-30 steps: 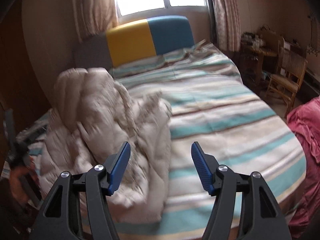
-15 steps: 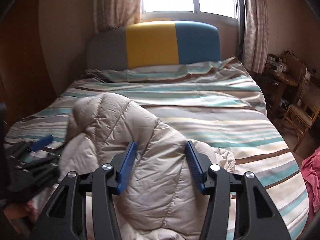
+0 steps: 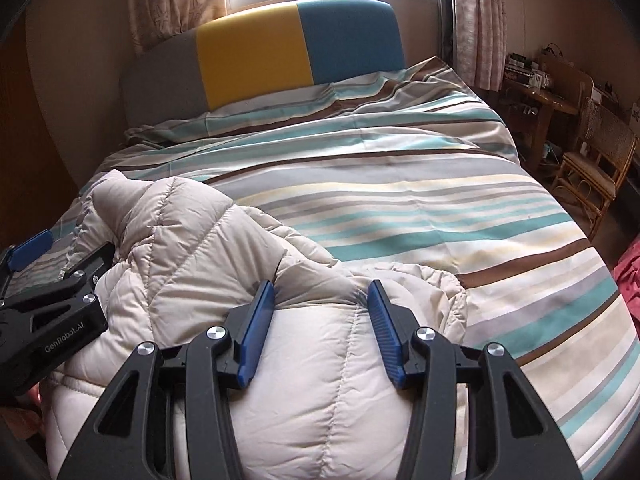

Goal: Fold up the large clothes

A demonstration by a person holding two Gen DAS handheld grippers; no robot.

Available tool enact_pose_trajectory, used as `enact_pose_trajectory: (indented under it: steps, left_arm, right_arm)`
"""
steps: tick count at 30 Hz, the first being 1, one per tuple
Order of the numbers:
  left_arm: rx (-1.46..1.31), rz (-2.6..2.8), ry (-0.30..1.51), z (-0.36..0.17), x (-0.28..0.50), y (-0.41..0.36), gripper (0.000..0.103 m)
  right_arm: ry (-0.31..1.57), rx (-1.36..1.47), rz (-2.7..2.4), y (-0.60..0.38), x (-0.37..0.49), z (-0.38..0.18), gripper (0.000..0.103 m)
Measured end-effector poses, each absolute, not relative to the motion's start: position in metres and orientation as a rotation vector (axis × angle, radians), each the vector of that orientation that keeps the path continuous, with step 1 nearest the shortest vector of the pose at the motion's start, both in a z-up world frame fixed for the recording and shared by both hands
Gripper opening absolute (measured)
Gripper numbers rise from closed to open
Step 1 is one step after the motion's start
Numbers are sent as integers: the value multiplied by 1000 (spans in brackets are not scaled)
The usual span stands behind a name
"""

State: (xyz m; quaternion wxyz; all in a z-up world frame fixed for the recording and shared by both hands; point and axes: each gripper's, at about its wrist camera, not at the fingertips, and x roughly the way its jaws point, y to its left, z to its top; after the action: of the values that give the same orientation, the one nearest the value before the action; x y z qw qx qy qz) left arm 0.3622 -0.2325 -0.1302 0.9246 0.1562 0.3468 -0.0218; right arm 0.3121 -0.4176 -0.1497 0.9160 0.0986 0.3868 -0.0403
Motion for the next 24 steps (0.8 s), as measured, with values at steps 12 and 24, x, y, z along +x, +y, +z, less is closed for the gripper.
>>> enact_pose_trajectory:
  steps: [12,24]
  left_arm:
    - [324,-38,730,-166,378,-241,92]
    - [339,-7,792,-178,393,-247,93]
  right_arm:
    - [856,217,-69,-424,331,-178,49]
    - [861,202,-81,-425,352,-195,49]
